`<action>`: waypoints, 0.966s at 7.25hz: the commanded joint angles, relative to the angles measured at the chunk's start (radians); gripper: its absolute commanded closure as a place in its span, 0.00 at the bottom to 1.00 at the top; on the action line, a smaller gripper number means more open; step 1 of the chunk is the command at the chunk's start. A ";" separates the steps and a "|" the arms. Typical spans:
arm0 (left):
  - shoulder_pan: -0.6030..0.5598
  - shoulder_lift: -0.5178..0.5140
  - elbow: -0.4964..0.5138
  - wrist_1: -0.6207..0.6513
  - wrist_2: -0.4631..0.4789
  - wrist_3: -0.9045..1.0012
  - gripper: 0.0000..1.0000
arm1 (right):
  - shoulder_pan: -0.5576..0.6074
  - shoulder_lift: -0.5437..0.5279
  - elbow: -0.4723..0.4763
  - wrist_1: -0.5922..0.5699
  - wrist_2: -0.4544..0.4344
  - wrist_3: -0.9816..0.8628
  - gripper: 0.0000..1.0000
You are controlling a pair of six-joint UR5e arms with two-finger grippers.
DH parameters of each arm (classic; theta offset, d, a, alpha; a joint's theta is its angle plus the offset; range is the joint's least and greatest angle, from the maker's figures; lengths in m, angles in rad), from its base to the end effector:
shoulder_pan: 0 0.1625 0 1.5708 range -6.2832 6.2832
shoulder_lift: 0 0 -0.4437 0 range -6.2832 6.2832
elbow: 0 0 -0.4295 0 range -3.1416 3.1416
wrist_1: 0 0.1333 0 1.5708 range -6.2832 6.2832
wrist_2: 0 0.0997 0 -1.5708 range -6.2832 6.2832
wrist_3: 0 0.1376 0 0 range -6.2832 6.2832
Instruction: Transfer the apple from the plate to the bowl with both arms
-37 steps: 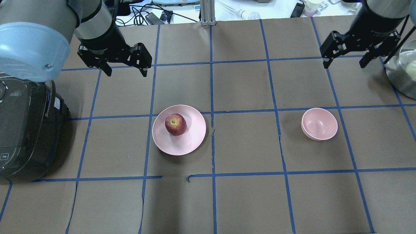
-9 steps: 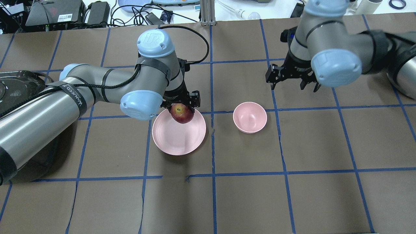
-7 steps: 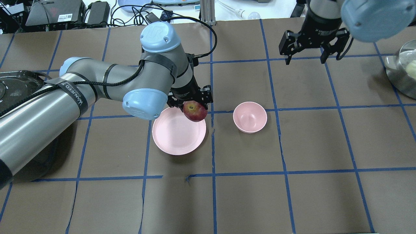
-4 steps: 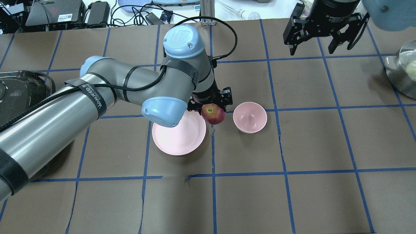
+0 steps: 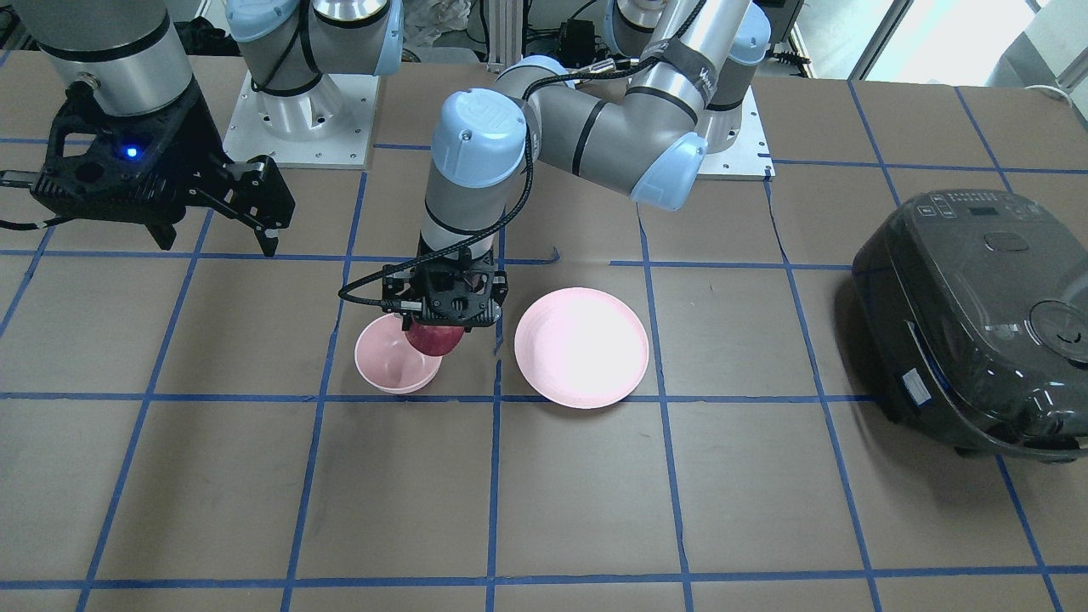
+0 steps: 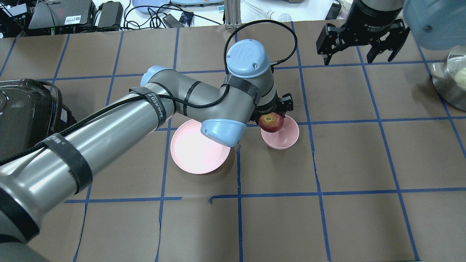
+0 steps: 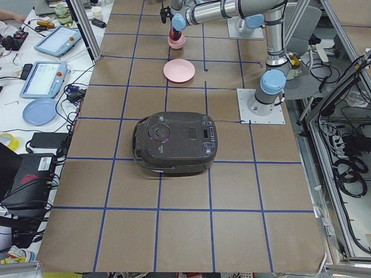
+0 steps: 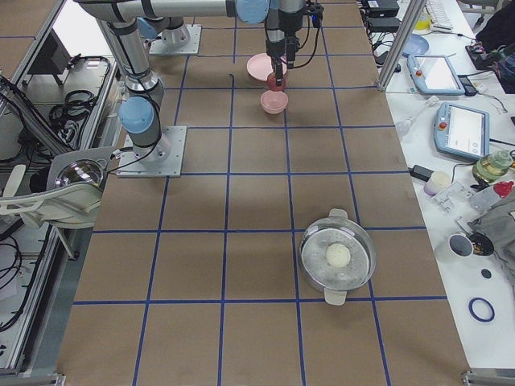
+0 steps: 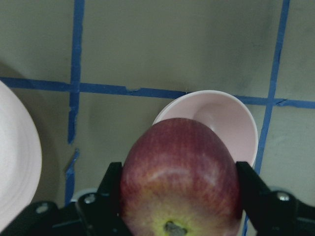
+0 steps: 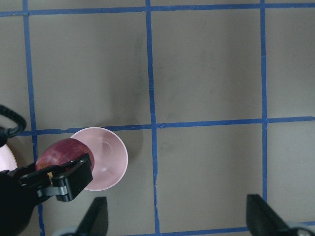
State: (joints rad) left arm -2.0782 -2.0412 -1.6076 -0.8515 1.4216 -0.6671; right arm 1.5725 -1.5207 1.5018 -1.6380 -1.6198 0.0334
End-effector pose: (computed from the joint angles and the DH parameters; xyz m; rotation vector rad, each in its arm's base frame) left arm -0.4758 -0.5394 0.2373 0.2081 -2.8899 0.1368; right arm 0.1275 -0.5626 0.4854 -0.0523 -3.0908 0.1345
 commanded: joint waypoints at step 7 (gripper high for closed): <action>-0.022 -0.093 0.034 0.022 0.000 -0.078 0.00 | 0.000 -0.001 0.002 0.000 0.001 0.000 0.00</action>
State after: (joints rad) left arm -2.0988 -2.1349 -1.5743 -0.8301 1.4220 -0.7434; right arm 1.5722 -1.5217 1.5027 -1.6383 -1.6194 0.0339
